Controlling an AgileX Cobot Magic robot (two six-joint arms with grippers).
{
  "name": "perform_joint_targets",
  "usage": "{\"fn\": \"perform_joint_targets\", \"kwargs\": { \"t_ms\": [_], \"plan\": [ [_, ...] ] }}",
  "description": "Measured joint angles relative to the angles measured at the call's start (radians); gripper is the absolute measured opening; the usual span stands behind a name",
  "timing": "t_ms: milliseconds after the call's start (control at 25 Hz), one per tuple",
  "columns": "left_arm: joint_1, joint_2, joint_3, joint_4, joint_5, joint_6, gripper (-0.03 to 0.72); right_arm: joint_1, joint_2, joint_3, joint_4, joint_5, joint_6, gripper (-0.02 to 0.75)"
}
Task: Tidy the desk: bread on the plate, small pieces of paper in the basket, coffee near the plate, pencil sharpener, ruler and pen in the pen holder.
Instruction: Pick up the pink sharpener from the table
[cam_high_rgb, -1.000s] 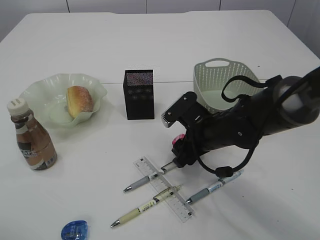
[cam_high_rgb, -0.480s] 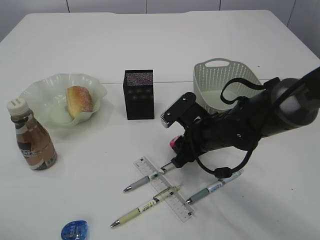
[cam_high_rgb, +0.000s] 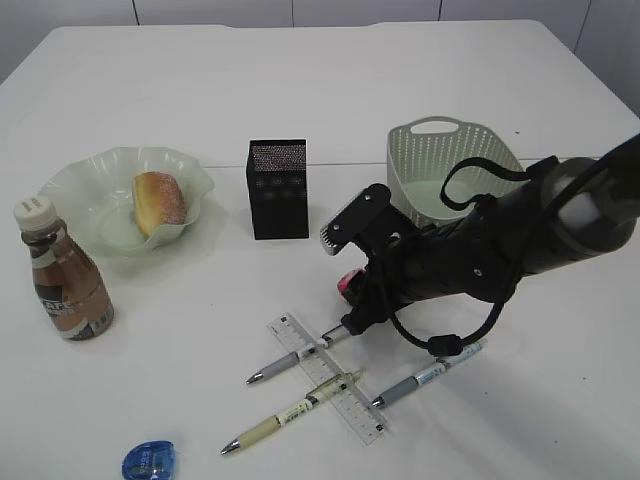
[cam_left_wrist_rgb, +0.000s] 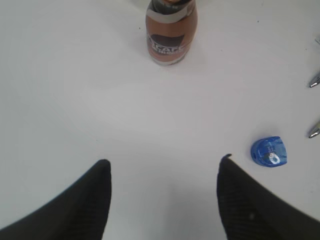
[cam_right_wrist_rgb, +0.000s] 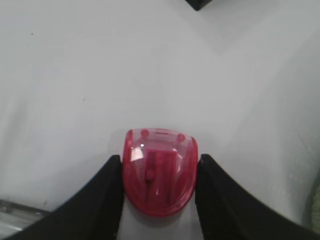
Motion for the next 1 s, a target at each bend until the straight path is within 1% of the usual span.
{"fn": "perform_joint_targets", "kwargs": {
  "t_ms": [320, 1000],
  "plan": [
    [0.0, 0.0, 0.0, 0.0, 0.0, 0.0, 0.486, 0.0, -0.004, 0.0, 0.0, 0.0, 0.0, 0.33],
    [0.0, 0.0, 0.0, -0.002, 0.0, 0.0, 0.486, 0.0, -0.103, 0.0, 0.008, 0.002, 0.006, 0.33]
  ]
}}
